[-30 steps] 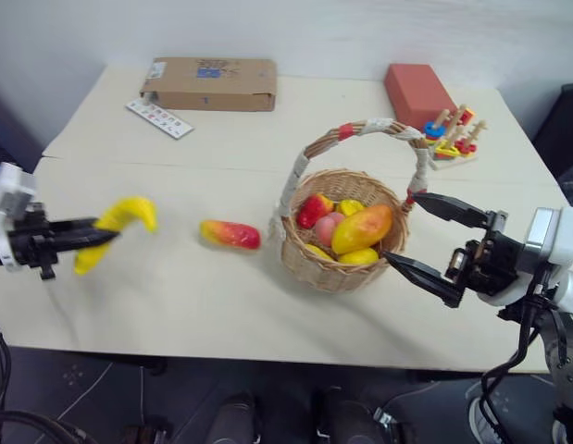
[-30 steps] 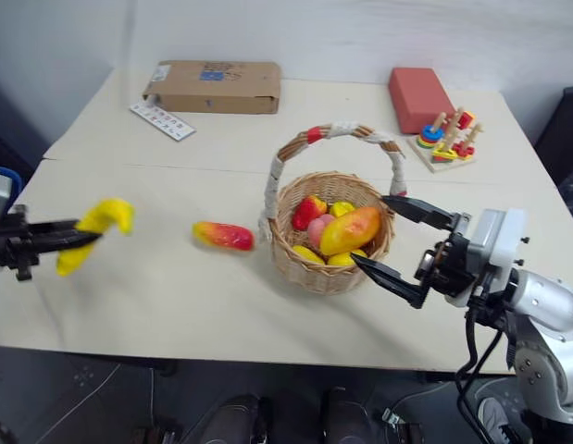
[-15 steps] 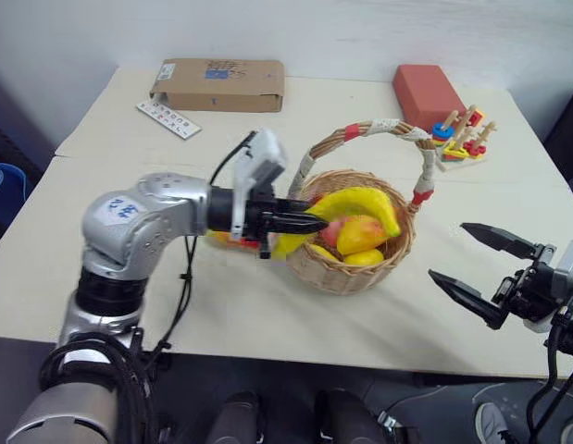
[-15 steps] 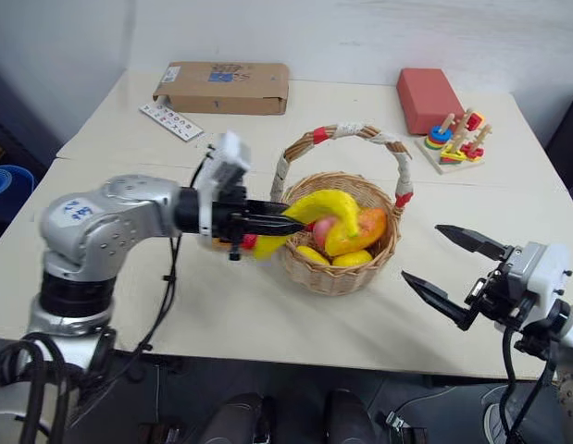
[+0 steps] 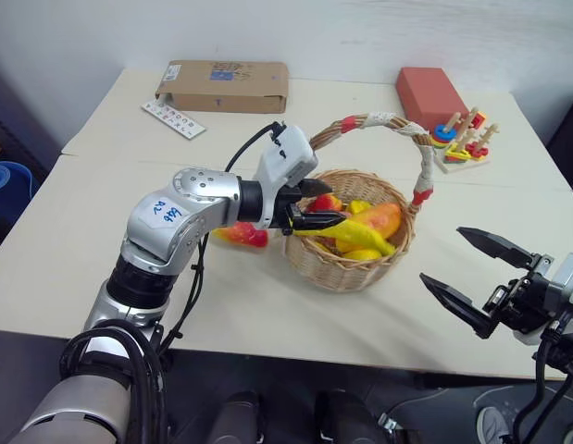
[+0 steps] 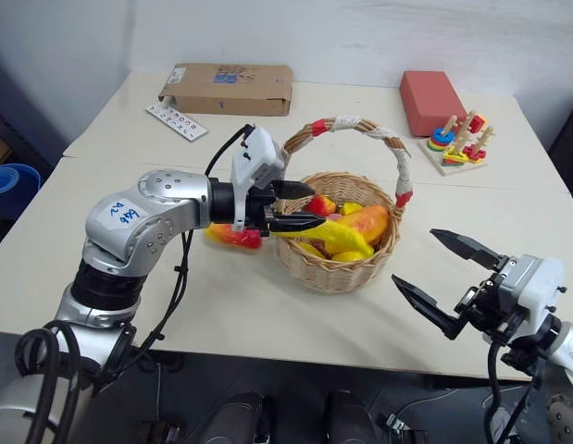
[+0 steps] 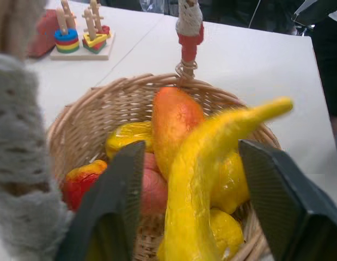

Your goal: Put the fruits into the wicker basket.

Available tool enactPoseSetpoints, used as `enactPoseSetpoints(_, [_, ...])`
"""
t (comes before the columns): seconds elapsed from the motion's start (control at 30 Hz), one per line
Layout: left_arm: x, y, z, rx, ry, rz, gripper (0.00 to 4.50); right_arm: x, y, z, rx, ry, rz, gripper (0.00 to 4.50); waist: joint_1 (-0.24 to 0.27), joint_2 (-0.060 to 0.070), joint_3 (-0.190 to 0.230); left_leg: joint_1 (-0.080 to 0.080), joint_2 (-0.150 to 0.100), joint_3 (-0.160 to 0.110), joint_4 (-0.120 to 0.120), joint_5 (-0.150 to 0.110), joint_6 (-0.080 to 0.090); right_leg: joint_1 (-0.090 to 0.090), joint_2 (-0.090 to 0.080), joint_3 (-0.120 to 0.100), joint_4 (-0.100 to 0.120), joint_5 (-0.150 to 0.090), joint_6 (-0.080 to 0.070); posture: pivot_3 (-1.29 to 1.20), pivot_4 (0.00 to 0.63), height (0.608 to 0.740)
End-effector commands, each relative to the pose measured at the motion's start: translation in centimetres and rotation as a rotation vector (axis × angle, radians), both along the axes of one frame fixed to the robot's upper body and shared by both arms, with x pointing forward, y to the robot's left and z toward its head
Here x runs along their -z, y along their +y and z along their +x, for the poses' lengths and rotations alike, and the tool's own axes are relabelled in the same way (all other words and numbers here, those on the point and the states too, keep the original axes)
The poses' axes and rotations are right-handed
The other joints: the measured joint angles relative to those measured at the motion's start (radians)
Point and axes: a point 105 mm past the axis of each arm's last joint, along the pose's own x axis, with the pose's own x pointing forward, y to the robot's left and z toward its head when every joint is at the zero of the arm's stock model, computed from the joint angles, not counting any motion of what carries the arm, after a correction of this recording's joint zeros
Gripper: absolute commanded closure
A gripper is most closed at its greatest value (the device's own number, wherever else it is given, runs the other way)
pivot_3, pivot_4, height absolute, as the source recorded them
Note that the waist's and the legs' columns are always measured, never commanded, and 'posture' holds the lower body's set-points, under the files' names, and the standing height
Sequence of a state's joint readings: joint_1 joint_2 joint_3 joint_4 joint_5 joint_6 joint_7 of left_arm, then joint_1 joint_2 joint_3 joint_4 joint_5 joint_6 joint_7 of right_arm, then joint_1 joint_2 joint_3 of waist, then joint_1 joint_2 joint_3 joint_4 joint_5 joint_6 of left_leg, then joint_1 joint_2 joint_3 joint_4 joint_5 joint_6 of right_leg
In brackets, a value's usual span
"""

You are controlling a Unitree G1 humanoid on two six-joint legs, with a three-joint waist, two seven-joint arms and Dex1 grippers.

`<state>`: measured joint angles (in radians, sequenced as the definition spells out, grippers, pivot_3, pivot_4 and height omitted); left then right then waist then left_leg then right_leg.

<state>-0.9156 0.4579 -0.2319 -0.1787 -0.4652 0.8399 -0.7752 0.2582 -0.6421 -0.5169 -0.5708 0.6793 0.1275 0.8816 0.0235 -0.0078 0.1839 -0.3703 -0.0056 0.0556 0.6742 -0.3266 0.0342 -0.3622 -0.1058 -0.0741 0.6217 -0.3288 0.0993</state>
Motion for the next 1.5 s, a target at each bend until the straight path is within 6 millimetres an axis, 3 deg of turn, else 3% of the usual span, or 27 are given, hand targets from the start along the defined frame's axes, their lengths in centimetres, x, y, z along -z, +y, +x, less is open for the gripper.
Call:
enactPoseSetpoints(0.03, [-2.6,0.9,-1.2,0.113,-0.152,-0.047,0.21,-0.7,0.5,-0.4,-0.012,-0.042,-0.007,0.0,0.0,0.0,0.0,0.0,0.0,0.0,0.0,0.0,0.0,0.0,0.0,0.0,0.0,0.0,0.0,0.0,0.15,0.74])
enactPoseSetpoints(0.17, [-4.2,4.1,-3.2,0.251,-0.202,-0.099,0.21,-0.6,0.6,-0.3,-0.028,-0.036,-0.008,0.0,-0.006,0.001,0.0,0.0,0.0,0.0,0.0,0.0,0.0,0.0,0.0,0.0,-0.001,0.0,0.0,0.0,0.15,0.74])
enactPoseSetpoints(0.27, [-3.7,8.3,-3.0,0.211,-0.204,-0.087,0.21,-0.6,0.9,-0.3,-0.064,-0.034,-0.02,0.0,-0.015,0.001,0.001,0.001,0.002,0.0,0.0,0.0,-0.001,0.0,0.001,0.0,-0.001,0.0,0.0,0.0,0.15,0.74])
enactPoseSetpoints(0.4, [-1.5,15.2,-1.7,-0.026,-0.163,-0.022,0.21,-0.8,1.5,-0.1,-0.131,-0.043,-0.028,0.0,-0.025,0.002,0.001,0.002,0.002,0.0,-0.001,0.001,-0.001,0.0,0.002,0.0,0.0,0.0,0.0,0.0,0.15,0.74])
enactPoseSetpoints(0.47, [0.3,19.7,-1.5,-0.188,-0.147,0.033,0.09,-0.9,2.3,-0.3,-0.181,-0.06,-0.025,0.0,-0.028,0.002,0.001,0.001,0.002,-0.001,-0.001,0.001,-0.001,0.0,0.001,0.0,-0.001,0.0,0.0,0.0,0.15,0.74])
enactPoseSetpoints(0.53, [2.1,24.7,-1.9,-0.359,-0.115,0.077,0.09,-1.0,3.4,-0.3,-0.228,-0.058,-0.019,0.0,-0.03,0.002,0.001,0.002,0.002,0.0,-0.005,0.001,-0.001,-0.001,0.0,0.001,0.0,0.0,-0.001,0.0,0.15,0.74])
enactPoseSetpoints(0.67, [4.7,32.7,-3.9,-0.62,-0.03,0.193,0.09,-1.3,5.6,-0.5,-0.298,-0.051,0.049,0.0,-0.025,0.002,0.001,-0.002,0.002,0.0,-0.008,0.001,-0.001,-0.009,-0.003,0.0,0.001,-0.001,-0.003,0.0,0.15,0.74])
enactPoseSetpoints(0.8, [6.3,37.4,-5.7,-0.736,-0.021,0.406,0.09,-1.0,7.0,-1.1,-0.354,-0.077,0.023,0.0,-0.017,0.001,0.001,-0.003,-0.001,0.0,-0.01,0.0,0.001,-0.011,-0.005,-0.001,0.002,-0.002,-0.003,0.0,0.15,0.74])
enactPoseSetpoints(0.9, [5.4,36.5,-5.1,-0.657,-0.049,0.451,0.09,-1.4,6.8,-0.9,-0.32,-0.102,0.025,0.0,-0.009,0.0,0.001,-0.004,-0.002,0.001,-0.009,-0.002,0.003,-0.011,-0.008,-0.001,0.001,-0.002,-0.003,0.0,0.15,0.74])
enactPoseSetpoints(1.0, [4.1,33.0,-3.1,-0.502,-0.071,0.383,0.09,-1.0,7.1,-1.0,-0.336,-0.069,0.002,0.0,0.003,-0.001,0.0,-0.004,-0.002,0.0,-0.009,-0.002,0.003,-0.011,-0.008,-0.001,0.001,-0.001,-0.003,0.0,0.15,0.74])
enactPoseSetpoints(1.17, [4.7,23.5,1.1,-0.09,-0.046,0.426,0.09,-1.3,7.4,-1.0,-0.302,-0.055,0.001,0.0,0.003,-0.001,-0.001,-0.005,-0.003,0.001,-0.008,-0.002,0.003,-0.012,-0.008,-0.004,0.007,-0.001,-0.003,0.0,0.15,0.74])
enactPoseSetpoints(1.27, [5.6,18.7,4.4,0.032,-0.066,0.538,0.09,-1.9,7.3,-0.9,-0.279,-0.045,-0.004,0.0,0.003,-0.002,-0.001,-0.006,-0.004,0.006,-0.006,0.0,0.004,-0.012,-0.006,-0.007,0.007,0.0,-0.001,0.0,0.15,0.74])
enactPoseSetpoints(1.4, [7.1,15.4,7.1,0.028,-0.045,0.601,0.09,-2.5,7.4,-0.9,-0.261,-0.041,-0.008,0.0,-0.017,-0.006,0.001,-0.006,-0.004,0.014,-0.006,0.001,0.007,-0.014,-0.004,-0.013,0.005,0.003,0.005,0.0,0.15,0.74])
enactPoseSetpoints(1.5, [8.6,15.2,7.6,0.034,-0.012,0.698,0.09,-2.9,7.5,-1.0,-0.243,-0.042,-0.009,0.0,-0.028,-0.007,0.002,-0.006,-0.004,0.015,-0.006,0.001,0.008,-0.014,-0.007,-0.016,0.005,0.003,0.005,0.0,0.15,0.74])
